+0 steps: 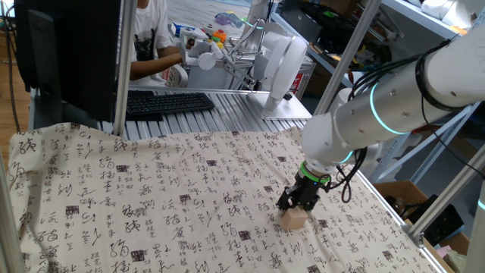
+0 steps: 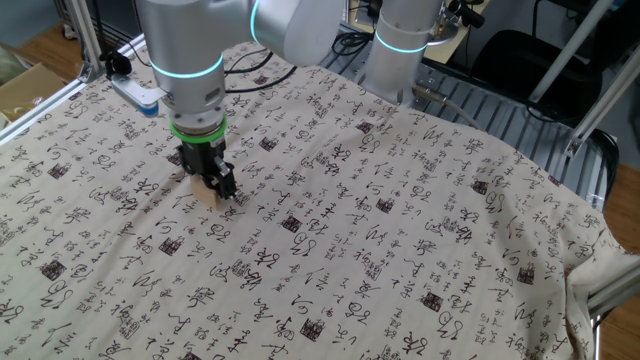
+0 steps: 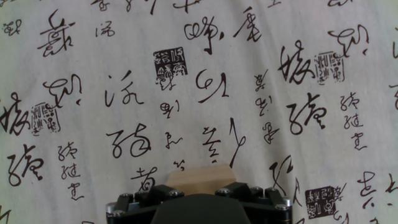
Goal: Pick up the small block on the left and move it to the right
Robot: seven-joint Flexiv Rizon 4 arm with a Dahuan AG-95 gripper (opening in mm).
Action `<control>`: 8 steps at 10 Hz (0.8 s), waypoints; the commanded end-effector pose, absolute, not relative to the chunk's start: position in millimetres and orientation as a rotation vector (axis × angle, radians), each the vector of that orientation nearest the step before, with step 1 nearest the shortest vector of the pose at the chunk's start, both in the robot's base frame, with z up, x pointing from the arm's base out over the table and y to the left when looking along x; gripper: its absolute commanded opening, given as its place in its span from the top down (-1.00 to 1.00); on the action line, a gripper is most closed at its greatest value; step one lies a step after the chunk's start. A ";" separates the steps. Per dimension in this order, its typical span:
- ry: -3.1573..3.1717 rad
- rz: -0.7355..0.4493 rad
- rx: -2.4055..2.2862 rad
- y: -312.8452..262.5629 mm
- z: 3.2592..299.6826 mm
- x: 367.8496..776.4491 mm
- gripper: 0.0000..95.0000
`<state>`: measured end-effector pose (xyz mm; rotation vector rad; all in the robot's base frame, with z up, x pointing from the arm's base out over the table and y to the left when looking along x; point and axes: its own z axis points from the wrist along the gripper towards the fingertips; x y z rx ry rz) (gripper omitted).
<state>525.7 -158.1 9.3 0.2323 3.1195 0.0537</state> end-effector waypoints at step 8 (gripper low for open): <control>3.161 0.079 0.203 -159.7 10.6 526.0 1.00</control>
